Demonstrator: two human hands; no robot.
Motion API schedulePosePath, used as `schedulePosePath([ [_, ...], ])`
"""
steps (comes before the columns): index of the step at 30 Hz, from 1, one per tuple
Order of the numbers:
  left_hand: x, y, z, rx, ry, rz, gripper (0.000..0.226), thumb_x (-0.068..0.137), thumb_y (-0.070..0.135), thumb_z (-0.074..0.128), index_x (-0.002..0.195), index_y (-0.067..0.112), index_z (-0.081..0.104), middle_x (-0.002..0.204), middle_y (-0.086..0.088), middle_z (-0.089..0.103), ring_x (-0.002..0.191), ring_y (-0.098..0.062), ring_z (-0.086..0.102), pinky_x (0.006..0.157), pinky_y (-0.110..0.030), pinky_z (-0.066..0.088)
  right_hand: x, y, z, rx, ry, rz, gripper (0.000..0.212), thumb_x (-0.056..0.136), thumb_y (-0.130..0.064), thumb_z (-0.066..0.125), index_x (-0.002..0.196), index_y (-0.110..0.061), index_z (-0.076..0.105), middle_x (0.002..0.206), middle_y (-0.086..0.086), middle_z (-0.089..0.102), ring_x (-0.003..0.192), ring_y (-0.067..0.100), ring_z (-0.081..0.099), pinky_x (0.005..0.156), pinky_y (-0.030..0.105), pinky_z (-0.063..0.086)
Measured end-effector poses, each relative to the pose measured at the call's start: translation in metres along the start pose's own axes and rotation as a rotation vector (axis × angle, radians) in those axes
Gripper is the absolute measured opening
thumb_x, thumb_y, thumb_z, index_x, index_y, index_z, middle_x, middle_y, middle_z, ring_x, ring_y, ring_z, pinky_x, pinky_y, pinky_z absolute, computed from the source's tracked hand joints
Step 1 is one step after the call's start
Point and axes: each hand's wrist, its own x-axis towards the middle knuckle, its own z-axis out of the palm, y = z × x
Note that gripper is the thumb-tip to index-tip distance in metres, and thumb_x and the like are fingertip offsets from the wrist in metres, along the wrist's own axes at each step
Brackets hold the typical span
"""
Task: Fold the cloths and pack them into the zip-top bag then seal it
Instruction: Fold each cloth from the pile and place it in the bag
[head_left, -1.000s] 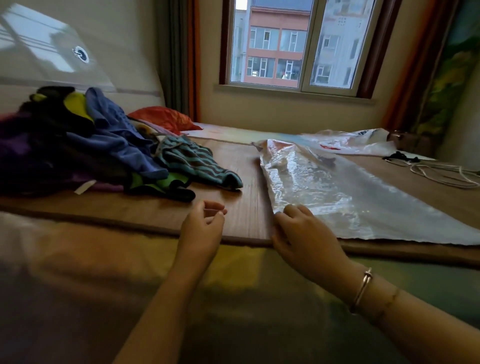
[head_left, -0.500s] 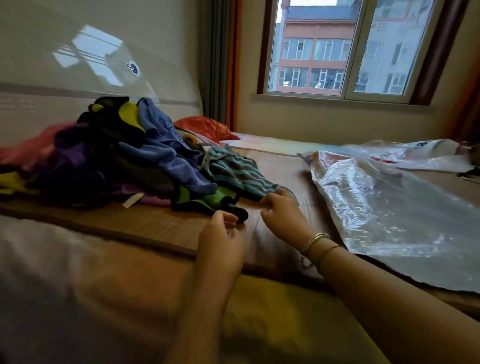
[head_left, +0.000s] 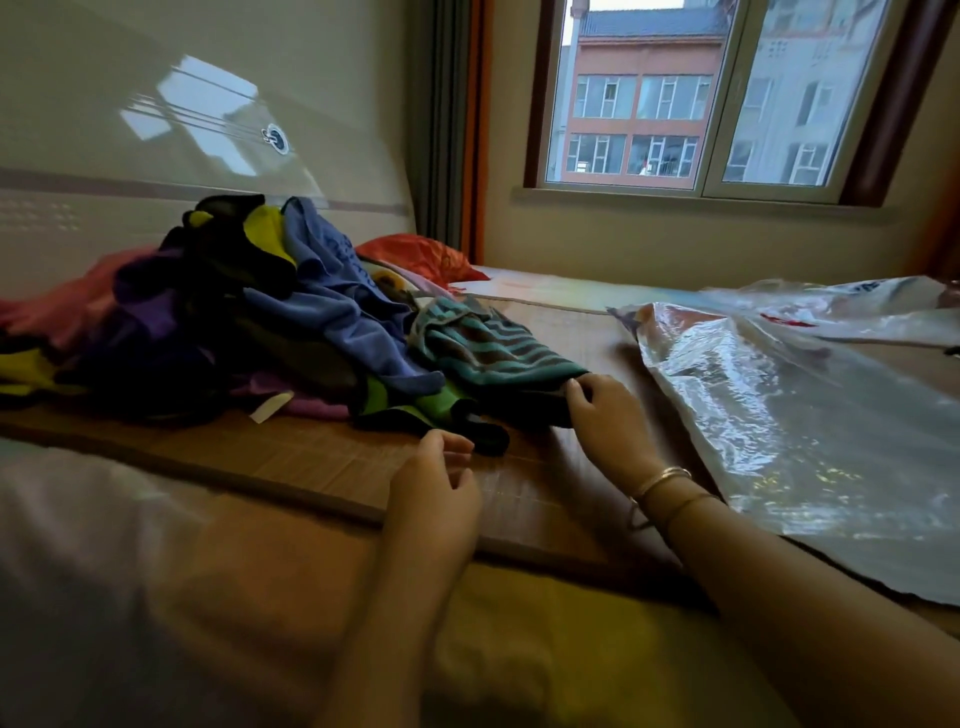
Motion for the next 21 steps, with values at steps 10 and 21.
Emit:
schedulePosePath([
  [10,-0.046,0.018,0.013,-0.002,0.095,0.319,0.039,0.090,0.010,0.060,0.125,0.024,0.050,0.130,0.001,0.046,0.118,-0.013,0.049,0.088,-0.011,0.043,-0.133,-0.038,-0.119,0.266,0.047,-0.055,0.027,0.087,-0.024,0.064,0.067,-0.006,0.059,0.062,0.006,0.060,0.063,0.012,0.059,0.052,0.020,0.046],
  [21,-0.083,0.017,0.036,0.596,-0.071,0.475,0.059,0.077,0.015,0.063,0.131,0.034,0.047,0.145,0.007,0.041,0.138,-0.017,0.028,0.115,-0.041,0.022,-0.185,-0.014,-0.196,0.365,-0.071,0.056,0.033,0.078,0.018,0.047,0.088,-0.012,0.041,0.089,0.023,0.051,0.076,0.031,0.053,0.065,0.044,0.052],
])
